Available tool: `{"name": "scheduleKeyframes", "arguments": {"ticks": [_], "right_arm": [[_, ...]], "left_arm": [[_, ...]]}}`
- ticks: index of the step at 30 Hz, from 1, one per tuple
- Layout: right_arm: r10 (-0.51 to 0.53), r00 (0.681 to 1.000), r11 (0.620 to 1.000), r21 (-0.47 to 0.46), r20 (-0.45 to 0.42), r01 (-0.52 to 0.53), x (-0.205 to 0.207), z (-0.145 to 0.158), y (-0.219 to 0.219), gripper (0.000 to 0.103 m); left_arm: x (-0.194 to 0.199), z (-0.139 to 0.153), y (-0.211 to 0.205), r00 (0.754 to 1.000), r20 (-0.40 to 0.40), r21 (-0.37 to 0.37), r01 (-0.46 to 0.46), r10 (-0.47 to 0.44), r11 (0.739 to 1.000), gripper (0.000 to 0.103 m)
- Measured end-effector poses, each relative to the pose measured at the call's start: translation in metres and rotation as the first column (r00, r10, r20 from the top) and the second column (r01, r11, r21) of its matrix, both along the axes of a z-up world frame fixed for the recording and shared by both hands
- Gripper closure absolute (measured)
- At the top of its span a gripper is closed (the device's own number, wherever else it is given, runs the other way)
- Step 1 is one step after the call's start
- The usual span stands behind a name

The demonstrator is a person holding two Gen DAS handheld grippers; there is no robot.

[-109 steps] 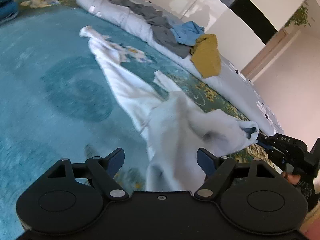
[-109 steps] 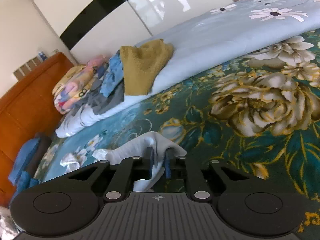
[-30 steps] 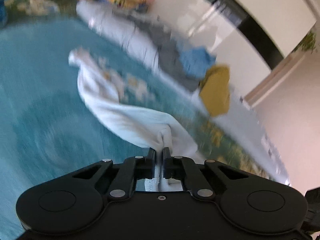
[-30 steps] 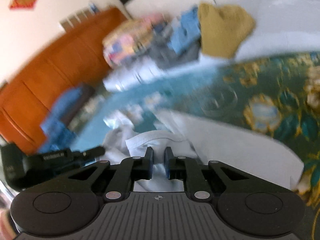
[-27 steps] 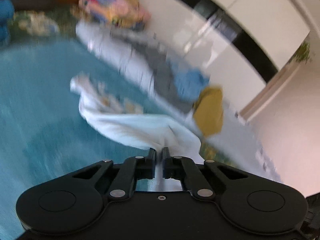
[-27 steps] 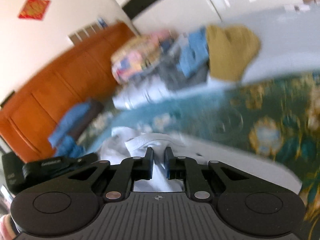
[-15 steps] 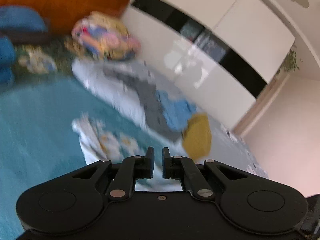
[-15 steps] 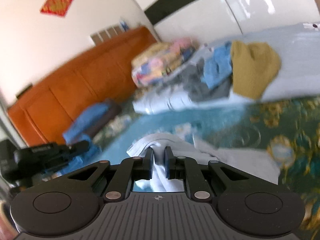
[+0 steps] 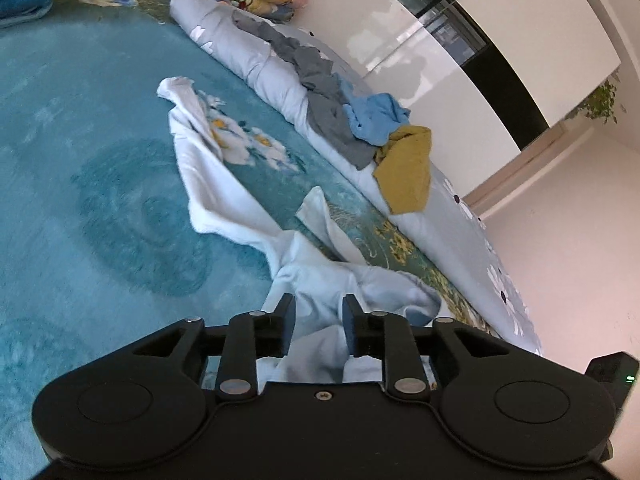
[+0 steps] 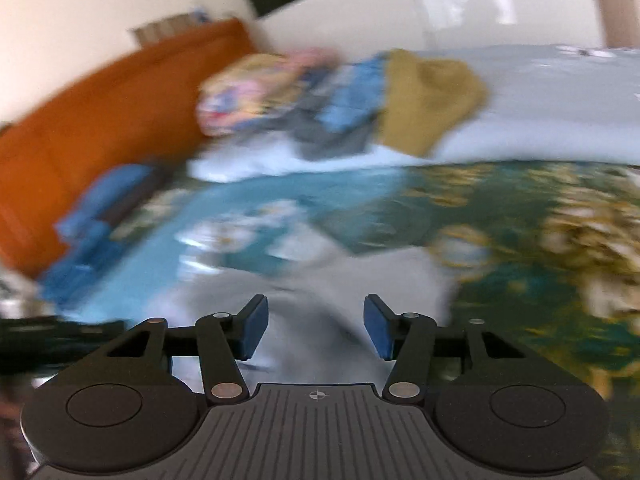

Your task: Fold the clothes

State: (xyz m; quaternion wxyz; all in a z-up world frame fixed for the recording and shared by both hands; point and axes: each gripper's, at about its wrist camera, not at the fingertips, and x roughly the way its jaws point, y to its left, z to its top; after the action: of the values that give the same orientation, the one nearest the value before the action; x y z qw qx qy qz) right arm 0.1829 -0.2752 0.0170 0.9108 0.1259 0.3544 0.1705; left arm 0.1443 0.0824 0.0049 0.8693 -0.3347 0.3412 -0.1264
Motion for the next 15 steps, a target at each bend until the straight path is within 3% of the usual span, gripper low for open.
{"name": "scheduleKeyframes", "arguments": {"ticks": [2,4,9,11,12,13,15], "right_arm": [[-0.041,0.997,0.998,-0.044,-0.061,0.038,0.005,-0.017,-0.005,0.053],[-0.062,0.991,0.998,-0.026,-0.115,0.060,0.007,-0.034,-0.009,0.053],[-0.166,0.961,0.967,0.153,-0.222,0.202,0.016,-0.062,-0.022,0.054],[-0.176,0.960,0.959,0.183,-0.218,0.217,0.022,-0.063,-0.023,0.066],[-0.180,0.959,0.954,0.198,-0.217,0.224,0.025,-0.063,-0.024,0.083],[-0.179,0.959,0.950,0.216,-0.219,0.226,0.027,-0.062,-0.024,0.092],[-0.170,0.961,0.928,0.292,-0.220,0.231,0.023,-0.057,-0.029,0.097]], "left_arm": [[-0.004,0.000,0.002,1.000,-0.004,-0.011,-0.004,0.004,1.000,0.075],[-0.006,0.003,0.002,1.000,-0.002,-0.016,-0.004,0.004,1.000,0.074],[-0.011,0.008,0.004,1.000,0.009,-0.014,-0.011,0.011,1.000,0.070],[-0.015,0.009,0.006,1.000,0.009,-0.016,-0.019,0.019,1.000,0.069],[-0.017,0.008,0.008,1.000,0.008,-0.019,-0.026,0.026,0.999,0.069],[-0.019,0.008,0.010,0.999,0.007,-0.022,-0.033,0.033,0.999,0.069],[-0.023,0.009,0.014,0.999,0.010,-0.029,-0.046,0.047,0.999,0.069]]}}
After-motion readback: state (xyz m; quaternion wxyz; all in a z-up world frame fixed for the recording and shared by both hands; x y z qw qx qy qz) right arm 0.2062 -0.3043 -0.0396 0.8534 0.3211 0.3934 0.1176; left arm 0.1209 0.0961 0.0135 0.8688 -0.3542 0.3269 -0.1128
